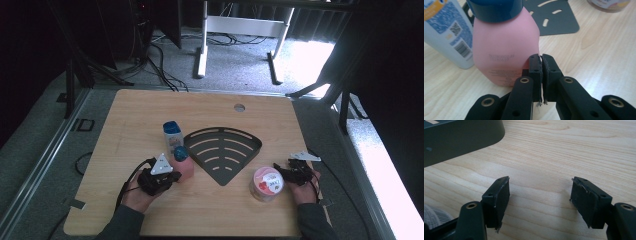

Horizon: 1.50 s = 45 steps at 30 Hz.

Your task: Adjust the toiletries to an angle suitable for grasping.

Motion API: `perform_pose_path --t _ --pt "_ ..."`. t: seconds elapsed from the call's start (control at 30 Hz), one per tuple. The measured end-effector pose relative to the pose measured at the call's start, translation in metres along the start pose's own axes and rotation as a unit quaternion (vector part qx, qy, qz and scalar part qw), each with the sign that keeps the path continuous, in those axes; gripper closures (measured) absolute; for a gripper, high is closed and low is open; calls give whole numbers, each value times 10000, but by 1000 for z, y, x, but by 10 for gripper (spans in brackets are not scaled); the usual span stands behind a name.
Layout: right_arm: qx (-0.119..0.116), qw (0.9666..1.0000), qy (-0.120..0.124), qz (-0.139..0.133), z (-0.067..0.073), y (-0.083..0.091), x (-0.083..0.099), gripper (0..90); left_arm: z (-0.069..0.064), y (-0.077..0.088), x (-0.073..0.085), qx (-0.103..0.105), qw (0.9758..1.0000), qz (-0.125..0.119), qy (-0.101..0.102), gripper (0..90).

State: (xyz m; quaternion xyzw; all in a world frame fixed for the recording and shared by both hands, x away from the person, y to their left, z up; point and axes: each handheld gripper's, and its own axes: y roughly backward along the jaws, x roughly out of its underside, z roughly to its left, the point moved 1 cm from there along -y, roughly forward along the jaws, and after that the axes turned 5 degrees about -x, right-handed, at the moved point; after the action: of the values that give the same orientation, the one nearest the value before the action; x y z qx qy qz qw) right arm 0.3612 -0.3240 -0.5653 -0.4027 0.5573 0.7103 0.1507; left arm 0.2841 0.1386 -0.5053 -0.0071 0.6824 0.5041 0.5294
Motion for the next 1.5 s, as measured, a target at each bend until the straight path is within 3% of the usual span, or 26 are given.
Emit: perform_pose_path --t 0.17,0.47,1.5 --pt "-1 10000 -1 0 0 0 0 311 8 -2 1 -119 9998 14 129 866" --pt "-2 10000 1 0 0 0 0 311 14 -7 -2 -198 9996 33 184 865" --pt "-1 10000 -3 -1 0 0 0 311 16 -22 -14 -159 9996 31 244 866"
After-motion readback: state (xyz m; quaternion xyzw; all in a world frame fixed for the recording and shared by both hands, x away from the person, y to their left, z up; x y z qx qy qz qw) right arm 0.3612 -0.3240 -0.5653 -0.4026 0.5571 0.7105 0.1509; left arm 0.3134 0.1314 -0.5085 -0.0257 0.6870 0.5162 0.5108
